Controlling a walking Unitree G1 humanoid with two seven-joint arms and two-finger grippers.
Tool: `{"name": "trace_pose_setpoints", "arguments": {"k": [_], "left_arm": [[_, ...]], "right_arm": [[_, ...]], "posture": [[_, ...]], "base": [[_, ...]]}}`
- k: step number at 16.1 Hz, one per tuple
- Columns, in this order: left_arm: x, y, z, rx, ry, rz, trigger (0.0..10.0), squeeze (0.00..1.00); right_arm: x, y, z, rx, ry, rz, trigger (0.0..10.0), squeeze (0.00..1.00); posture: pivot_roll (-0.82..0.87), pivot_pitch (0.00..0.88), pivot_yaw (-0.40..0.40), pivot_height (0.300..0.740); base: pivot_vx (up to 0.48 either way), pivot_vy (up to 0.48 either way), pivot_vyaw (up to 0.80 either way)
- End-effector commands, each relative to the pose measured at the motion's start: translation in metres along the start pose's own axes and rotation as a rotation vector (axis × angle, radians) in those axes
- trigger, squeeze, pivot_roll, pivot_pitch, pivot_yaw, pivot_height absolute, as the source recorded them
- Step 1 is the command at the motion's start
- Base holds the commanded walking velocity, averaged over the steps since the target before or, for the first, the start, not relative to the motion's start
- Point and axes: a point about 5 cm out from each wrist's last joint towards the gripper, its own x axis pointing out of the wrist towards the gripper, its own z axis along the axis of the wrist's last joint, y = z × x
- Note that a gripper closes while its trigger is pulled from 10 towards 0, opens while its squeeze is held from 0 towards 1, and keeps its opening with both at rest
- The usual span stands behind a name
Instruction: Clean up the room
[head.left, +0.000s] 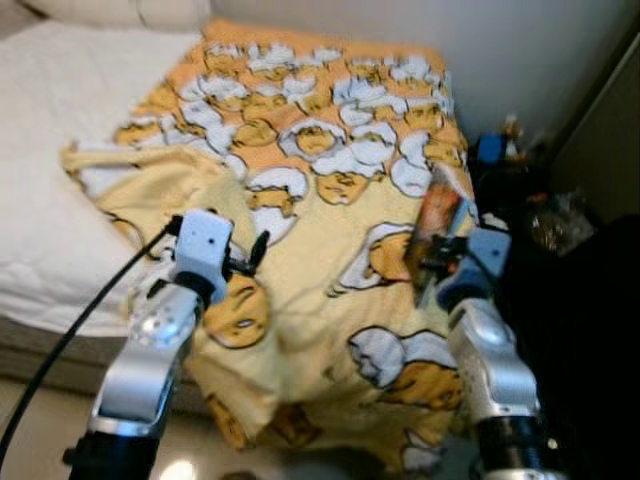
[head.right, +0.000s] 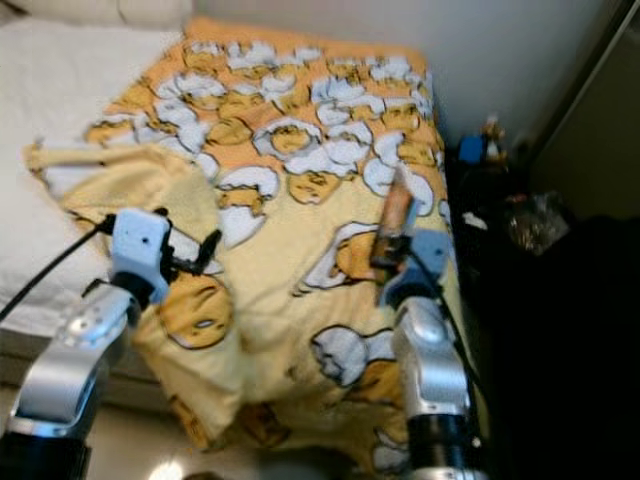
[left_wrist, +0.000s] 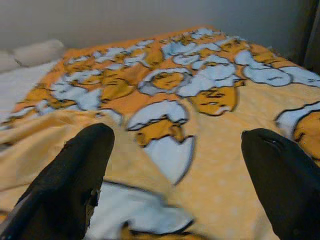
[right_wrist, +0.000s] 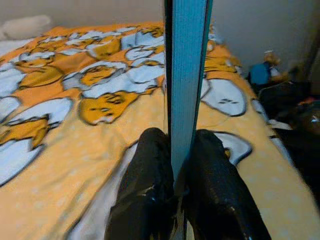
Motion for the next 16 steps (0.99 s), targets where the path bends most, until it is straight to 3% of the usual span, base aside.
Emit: {"name": "trace_pose_setpoints", "arguments": {"k": [1,6,16], "left_arm": [[-0.0009,0.0029,-0.0008,0.006,0.007,0.011,10.0,0.00],[-0.0013,0.0033,-0.0014,0.007,0.012,0.009,10.0,0.00],[-0.0009,0.0030,-0.0021,0.009,0.017,0.006,10.0,0.00]], "right_arm": [[0.0024,0.0123,0.0128,0.003,-0.054,0.048,10.0,0.00],[0.0013,0.0105,0.0111,0.007,-0.047,0.037,10.0,0.00],[-0.0005,0.0079,0.0095,0.011,-0.042,0.019,10.0,0.00]], "posture": [[-0.02,0.000,-0.019,0.740],[-0.02,0.000,-0.013,0.740],[-0.02,0.000,-0.008,0.740]], "base": [[0.000,0.285,0.00],[0.000,0.286,0.00],[0.000,0.387,-0.80]]}}
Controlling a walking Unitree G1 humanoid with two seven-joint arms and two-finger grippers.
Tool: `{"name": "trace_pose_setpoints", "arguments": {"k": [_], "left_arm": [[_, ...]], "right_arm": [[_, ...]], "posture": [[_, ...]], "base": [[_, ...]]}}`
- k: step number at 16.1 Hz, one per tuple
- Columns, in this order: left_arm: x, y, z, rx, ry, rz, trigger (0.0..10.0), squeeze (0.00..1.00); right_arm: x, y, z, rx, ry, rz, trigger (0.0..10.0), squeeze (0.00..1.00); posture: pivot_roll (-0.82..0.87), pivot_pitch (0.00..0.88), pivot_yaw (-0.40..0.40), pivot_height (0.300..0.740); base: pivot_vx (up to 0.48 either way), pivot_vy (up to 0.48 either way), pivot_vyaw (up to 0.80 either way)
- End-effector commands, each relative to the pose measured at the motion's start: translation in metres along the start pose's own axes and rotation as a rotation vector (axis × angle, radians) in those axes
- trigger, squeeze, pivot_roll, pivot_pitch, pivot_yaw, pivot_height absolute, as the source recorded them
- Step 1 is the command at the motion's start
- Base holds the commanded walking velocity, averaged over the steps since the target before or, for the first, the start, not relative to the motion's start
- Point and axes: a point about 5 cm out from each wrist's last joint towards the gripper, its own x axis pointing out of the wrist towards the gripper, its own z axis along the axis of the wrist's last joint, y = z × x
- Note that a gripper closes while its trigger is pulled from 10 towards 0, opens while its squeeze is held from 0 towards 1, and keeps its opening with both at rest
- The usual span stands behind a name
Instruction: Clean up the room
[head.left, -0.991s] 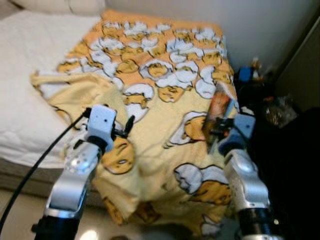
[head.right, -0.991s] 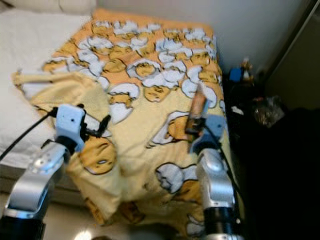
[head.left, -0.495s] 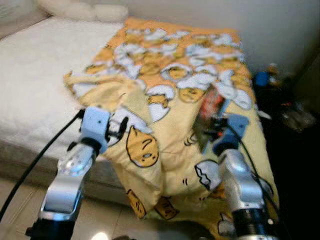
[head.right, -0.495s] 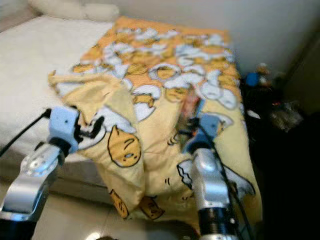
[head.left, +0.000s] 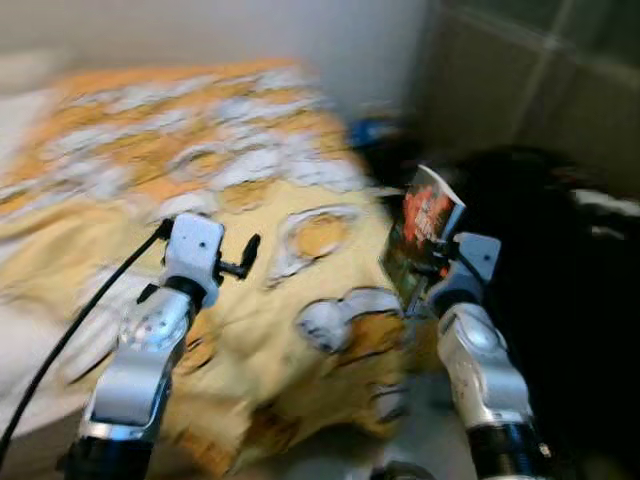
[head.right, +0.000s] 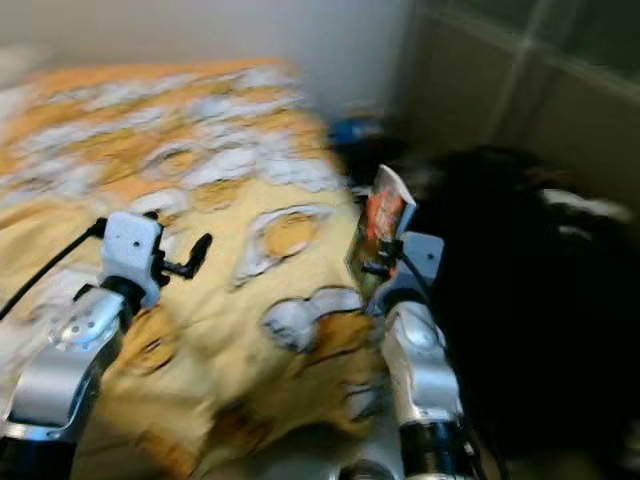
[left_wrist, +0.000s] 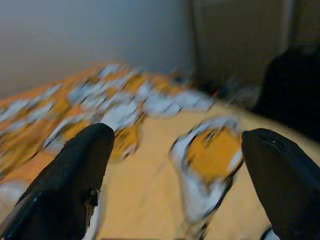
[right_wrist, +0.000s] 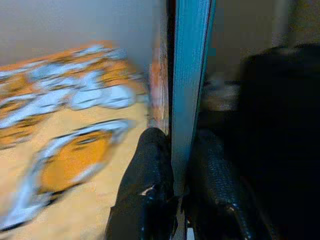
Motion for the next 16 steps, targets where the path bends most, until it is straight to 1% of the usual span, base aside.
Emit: {"name": "trace_pose_setpoints", "arguments": {"k": [1,4,10,13,16], "left_arm": [[-0.0010,0.0002,-0.0040,0.005,0.023,0.002,10.0,0.00],[-0.0015,-0.0001,-0.0045,0.002,0.022,0.005,10.0,0.00],[-0.0023,0.0000,-0.0050,0.000,0.024,0.013,10.0,0.00],[-0.0051,0.0011,-0.0055,0.003,0.026,0.017,10.0,0.00],[-0.0077,0.0026,-0.0060,-0.002,0.027,0.037,10.0,0.00]], "right_arm": [[0.0035,0.0071,0.0160,0.003,-0.063,0.027,10.0,0.00],[0.0039,0.0076,0.0164,0.000,-0.063,0.030,10.0,0.00],[0.0033,0.0097,0.0184,-0.005,-0.076,0.059,10.0,0.00],[0.0013,0.0123,0.0157,-0.001,-0.071,0.079,10.0,0.00],[0.0030,0.0145,0.0162,-0.009,-0.065,0.099,10.0,0.00]], "posture": [[-0.02,0.000,-0.009,0.740],[-0.02,0.000,-0.014,0.740],[-0.02,0.000,-0.020,0.740],[0.00,0.000,-0.039,0.740],[0.01,0.000,-0.061,0.740]], "base": [[0.000,0.398,-0.80],[0.000,0.398,-0.73],[0.000,0.399,0.00],[0.000,0.407,0.00],[0.000,0.406,0.00]]}}
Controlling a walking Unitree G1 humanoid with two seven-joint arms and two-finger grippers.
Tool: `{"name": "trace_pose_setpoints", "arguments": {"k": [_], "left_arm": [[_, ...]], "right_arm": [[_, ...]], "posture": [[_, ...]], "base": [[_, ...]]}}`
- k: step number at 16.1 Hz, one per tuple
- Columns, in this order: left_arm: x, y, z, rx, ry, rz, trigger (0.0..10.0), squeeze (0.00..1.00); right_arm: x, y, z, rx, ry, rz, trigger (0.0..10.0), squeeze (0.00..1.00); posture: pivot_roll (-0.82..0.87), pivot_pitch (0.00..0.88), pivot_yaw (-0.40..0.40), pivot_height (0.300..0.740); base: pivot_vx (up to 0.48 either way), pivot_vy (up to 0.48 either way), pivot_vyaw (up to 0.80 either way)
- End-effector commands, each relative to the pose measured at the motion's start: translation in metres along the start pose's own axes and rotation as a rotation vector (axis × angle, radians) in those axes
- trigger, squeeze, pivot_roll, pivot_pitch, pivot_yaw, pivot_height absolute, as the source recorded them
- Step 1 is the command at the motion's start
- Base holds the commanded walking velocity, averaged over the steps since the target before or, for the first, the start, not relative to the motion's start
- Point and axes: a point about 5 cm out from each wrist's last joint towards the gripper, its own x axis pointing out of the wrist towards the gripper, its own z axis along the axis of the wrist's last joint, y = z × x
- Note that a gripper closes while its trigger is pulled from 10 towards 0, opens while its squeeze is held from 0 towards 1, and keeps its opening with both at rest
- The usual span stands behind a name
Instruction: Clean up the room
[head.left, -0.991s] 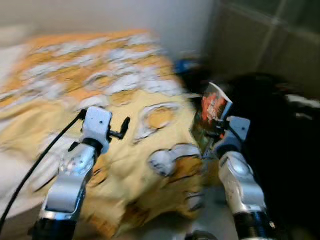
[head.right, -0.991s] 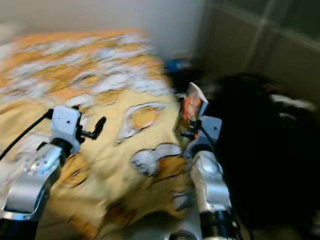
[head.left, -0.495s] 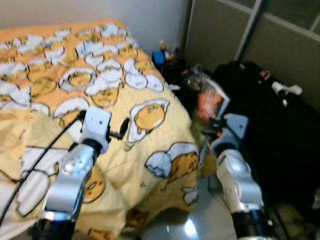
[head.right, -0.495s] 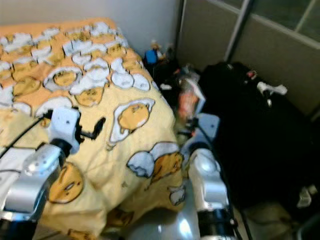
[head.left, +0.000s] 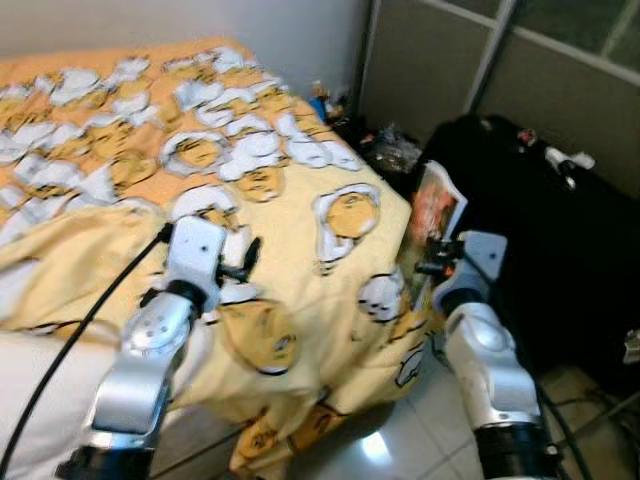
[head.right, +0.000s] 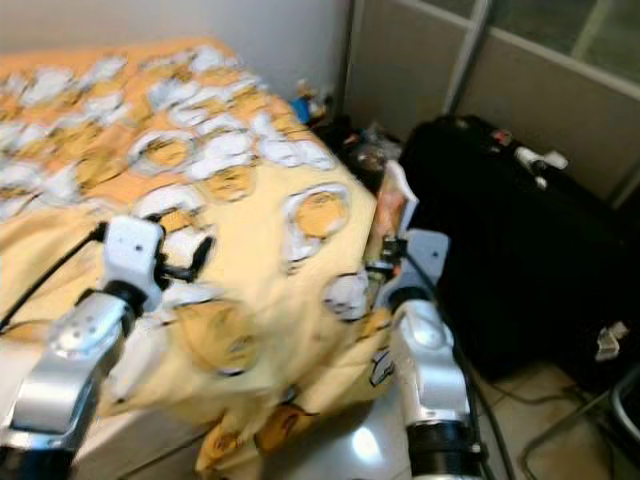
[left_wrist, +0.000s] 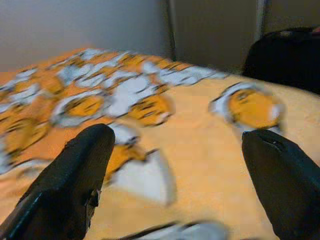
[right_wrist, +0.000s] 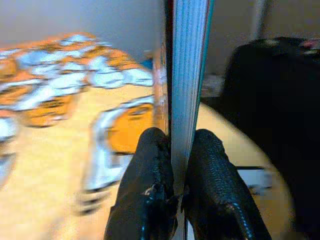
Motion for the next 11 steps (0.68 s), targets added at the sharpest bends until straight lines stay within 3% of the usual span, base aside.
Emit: {"name": "trace_pose_setpoints", "arguments": {"k": [1,6,9,11], "left_arm": [[0.003,-0.004,0.006,-0.002,-0.021,-0.005,10.0,0.00],[0.008,-0.004,0.009,-0.003,-0.027,-0.007,10.0,0.00],[0.007,-0.004,0.008,-0.007,-0.025,-0.007,10.0,0.00],[0.006,-0.004,0.007,-0.008,-0.023,-0.004,10.0,0.00]], "right_arm": [[0.004,0.000,0.015,-0.013,-0.058,0.015,10.0,0.00],[0.006,-0.001,0.024,-0.041,-0.102,0.016,10.0,0.00],[0.003,0.010,0.027,-0.089,-0.123,0.108,10.0,0.00],[0.001,0.021,0.033,-0.127,-0.148,0.194,10.0,0.00]], "posture": [[0.01,0.000,-0.058,0.740],[0.00,0.000,-0.043,0.740],[-0.01,0.000,-0.042,0.740],[0.00,0.000,-0.042,0.740]], "base": [[0.000,0.405,0.00],[0.000,0.405,0.00],[0.000,0.406,0.00],[0.000,0.407,0.80]]}}
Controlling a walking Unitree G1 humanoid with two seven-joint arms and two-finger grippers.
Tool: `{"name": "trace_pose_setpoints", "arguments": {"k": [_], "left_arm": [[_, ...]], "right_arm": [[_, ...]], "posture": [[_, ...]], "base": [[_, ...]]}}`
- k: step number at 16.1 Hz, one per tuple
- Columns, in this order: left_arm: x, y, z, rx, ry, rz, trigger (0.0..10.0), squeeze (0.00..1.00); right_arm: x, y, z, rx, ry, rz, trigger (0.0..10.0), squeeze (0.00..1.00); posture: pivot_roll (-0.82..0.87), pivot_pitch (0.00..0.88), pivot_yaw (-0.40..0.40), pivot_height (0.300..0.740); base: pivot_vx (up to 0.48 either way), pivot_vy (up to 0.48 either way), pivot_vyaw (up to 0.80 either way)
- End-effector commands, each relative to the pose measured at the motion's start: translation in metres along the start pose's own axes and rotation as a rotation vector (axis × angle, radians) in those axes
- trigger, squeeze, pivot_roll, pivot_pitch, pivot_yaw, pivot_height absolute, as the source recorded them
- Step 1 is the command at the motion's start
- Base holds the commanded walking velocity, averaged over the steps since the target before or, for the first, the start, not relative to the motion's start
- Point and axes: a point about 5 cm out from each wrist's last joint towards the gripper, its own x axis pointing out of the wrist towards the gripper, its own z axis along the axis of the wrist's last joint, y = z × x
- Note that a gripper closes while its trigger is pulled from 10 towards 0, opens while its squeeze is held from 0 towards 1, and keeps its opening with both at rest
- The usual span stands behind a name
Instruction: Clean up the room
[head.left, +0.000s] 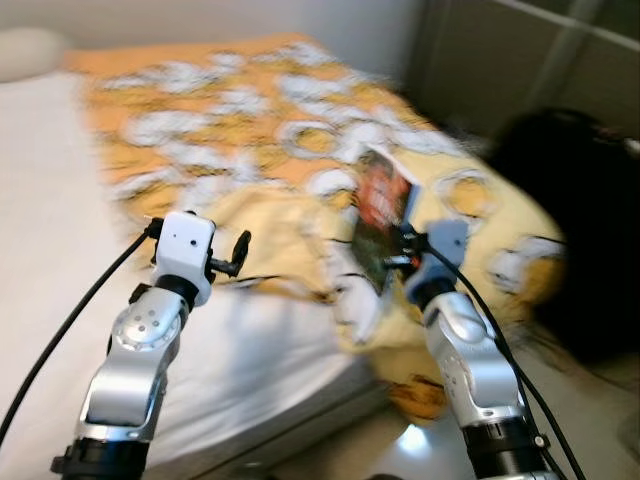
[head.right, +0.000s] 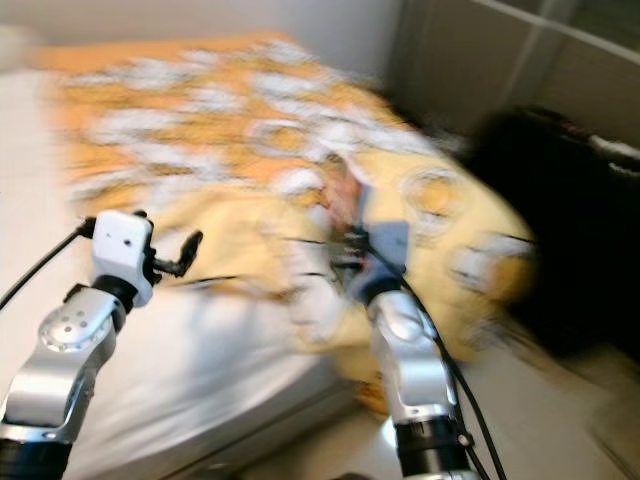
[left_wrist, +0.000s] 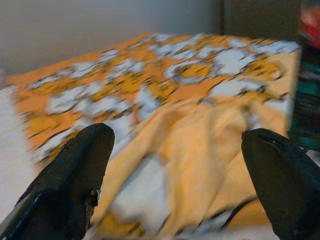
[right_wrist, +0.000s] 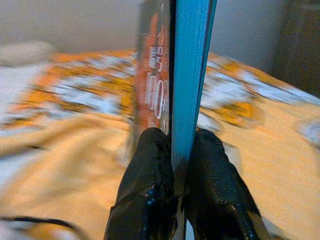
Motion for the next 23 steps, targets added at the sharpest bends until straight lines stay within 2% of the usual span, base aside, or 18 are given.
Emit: {"name": "trace_pose_setpoints", "arguments": {"k": [1,5,8,11,15,23], "left_arm": [[0.000,-0.002,0.002,0.003,-0.001,-0.005,10.0,0.00],[-0.001,-0.002,0.001,0.004,0.004,-0.006,10.0,0.00],[-0.001,-0.004,0.000,0.004,0.008,-0.012,10.0,0.00],[-0.002,-0.005,-0.001,0.006,0.011,-0.015,10.0,0.00],[-0.004,-0.004,-0.003,0.006,0.015,-0.014,10.0,0.00],[-0.002,-0.008,-0.001,0.004,0.012,-0.022,10.0,0.00]], "right_arm": [[-0.001,-0.007,0.009,-0.032,-0.045,-0.016,10.0,0.00],[-0.002,-0.007,0.009,-0.041,-0.040,-0.008,10.0,0.00],[-0.004,-0.011,0.007,-0.006,-0.036,-0.034,10.0,0.00],[-0.005,-0.014,0.004,-0.007,-0.019,-0.044,10.0,0.00],[-0.004,-0.013,-0.005,-0.065,0.042,-0.063,10.0,0.00],[-0.006,-0.020,-0.006,-0.043,0.052,-0.074,10.0,0.00]], "posture": [[0.00,0.000,-0.042,0.740],[-0.01,0.000,-0.036,0.740],[-0.01,0.000,-0.033,0.740],[-0.01,0.000,-0.036,0.740],[-0.01,0.000,-0.042,0.740],[-0.01,0.000,-0.046,0.740]], "base": [[0.000,0.401,0.80],[0.000,0.406,0.80],[0.000,0.407,0.00],[0.000,0.406,0.00],[0.000,0.406,0.00],[0.000,0.403,0.00]]}}
